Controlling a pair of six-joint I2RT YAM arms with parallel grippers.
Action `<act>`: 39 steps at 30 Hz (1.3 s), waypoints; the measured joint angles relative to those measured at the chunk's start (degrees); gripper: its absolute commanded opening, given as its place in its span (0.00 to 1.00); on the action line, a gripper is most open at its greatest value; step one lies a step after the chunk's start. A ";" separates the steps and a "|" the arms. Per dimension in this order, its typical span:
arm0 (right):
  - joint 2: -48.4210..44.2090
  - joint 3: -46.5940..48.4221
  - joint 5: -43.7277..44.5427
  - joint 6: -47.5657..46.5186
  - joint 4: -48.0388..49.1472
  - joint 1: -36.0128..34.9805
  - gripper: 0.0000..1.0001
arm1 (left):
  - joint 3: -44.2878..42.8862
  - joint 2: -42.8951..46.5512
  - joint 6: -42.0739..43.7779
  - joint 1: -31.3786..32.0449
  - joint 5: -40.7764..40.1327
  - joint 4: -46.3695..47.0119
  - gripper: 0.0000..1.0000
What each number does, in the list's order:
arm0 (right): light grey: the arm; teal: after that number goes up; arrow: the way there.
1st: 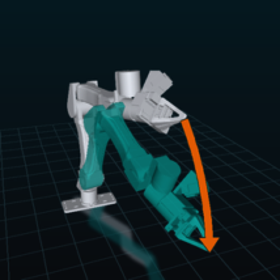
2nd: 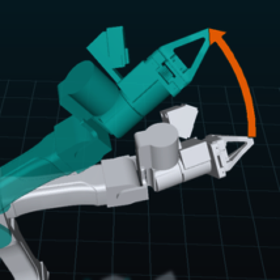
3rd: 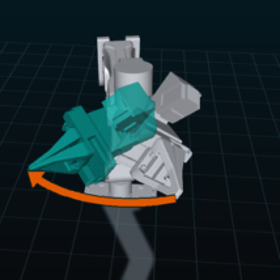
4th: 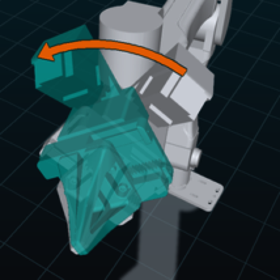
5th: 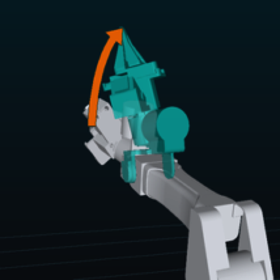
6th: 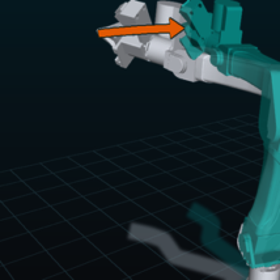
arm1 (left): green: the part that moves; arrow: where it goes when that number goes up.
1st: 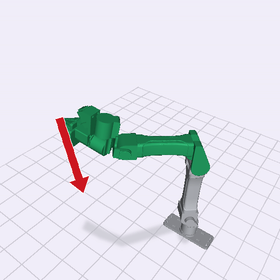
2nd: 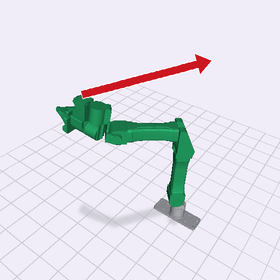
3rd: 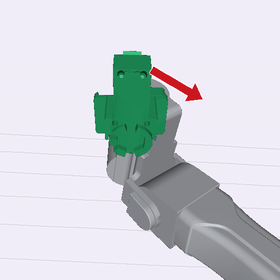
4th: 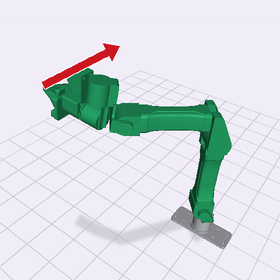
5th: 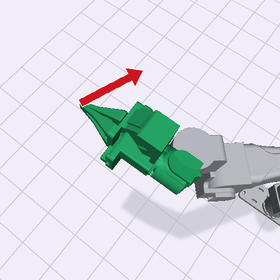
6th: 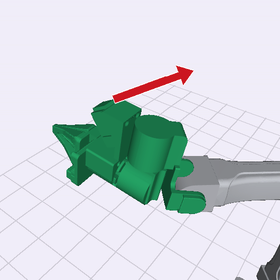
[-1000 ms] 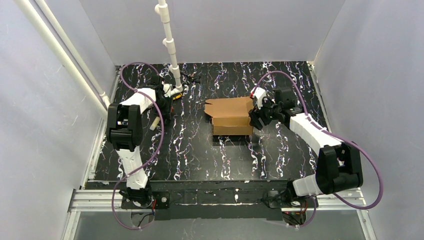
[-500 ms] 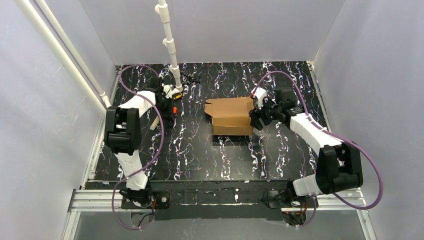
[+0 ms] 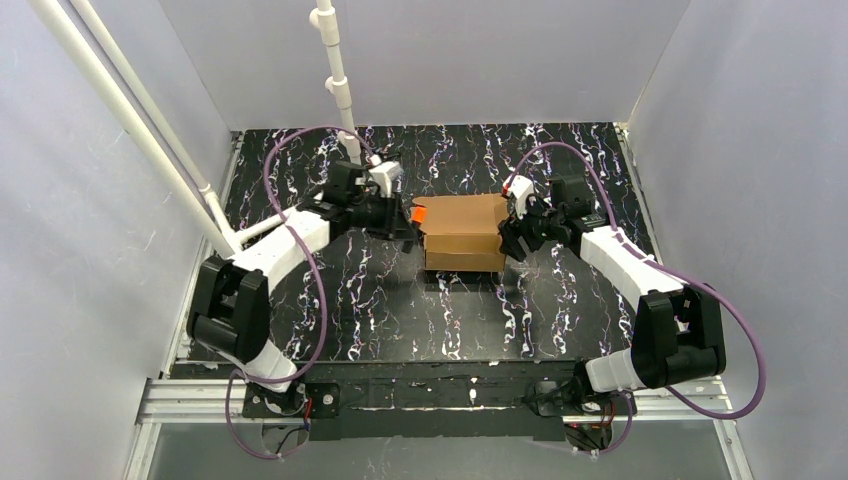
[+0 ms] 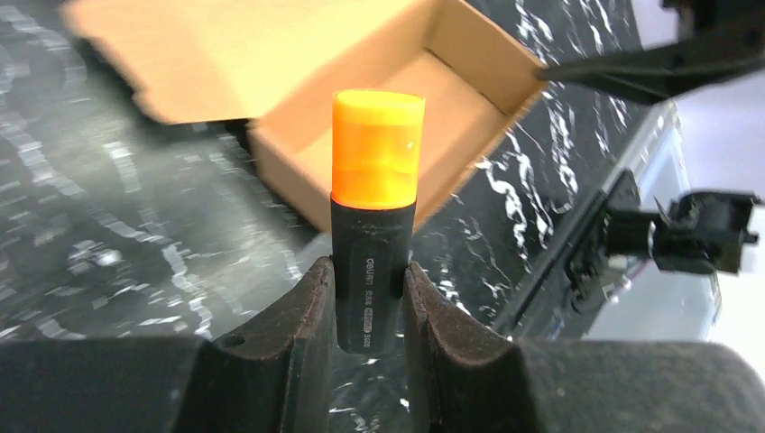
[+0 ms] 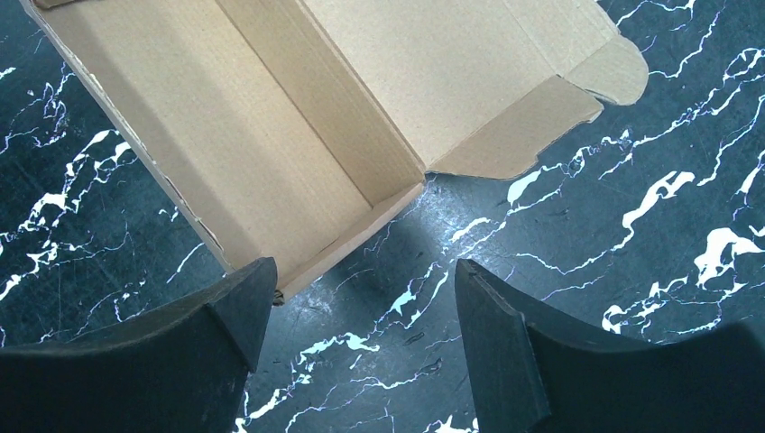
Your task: Fold the paper box
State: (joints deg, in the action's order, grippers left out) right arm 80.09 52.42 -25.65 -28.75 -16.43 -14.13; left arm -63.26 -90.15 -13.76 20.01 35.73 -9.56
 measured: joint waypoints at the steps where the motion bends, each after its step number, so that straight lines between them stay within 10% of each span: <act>1: 0.00 0.00 -0.04 0.00 0.00 0.04 0.81 | -0.13 -0.20 0.02 1.36 0.42 0.37 0.00; 17: 0.00 0.00 -1.60 -0.11 -0.15 0.28 0.83 | -26.93 -19.43 11.30 12.31 -3.15 -11.76 0.00; 29: 0.55 0.00 -2.23 -1.01 -0.26 0.28 0.83 | -29.55 -22.77 20.65 14.69 -3.56 -19.76 0.00; 39: 0.55 0.00 -2.69 -1.57 -0.42 0.28 0.84 | -29.35 -24.04 23.10 15.93 -2.71 -24.20 0.24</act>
State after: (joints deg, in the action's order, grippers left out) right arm 80.64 52.42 -28.34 -30.33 -16.84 -13.85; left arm -92.62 -114.19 9.34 35.94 33.01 -33.76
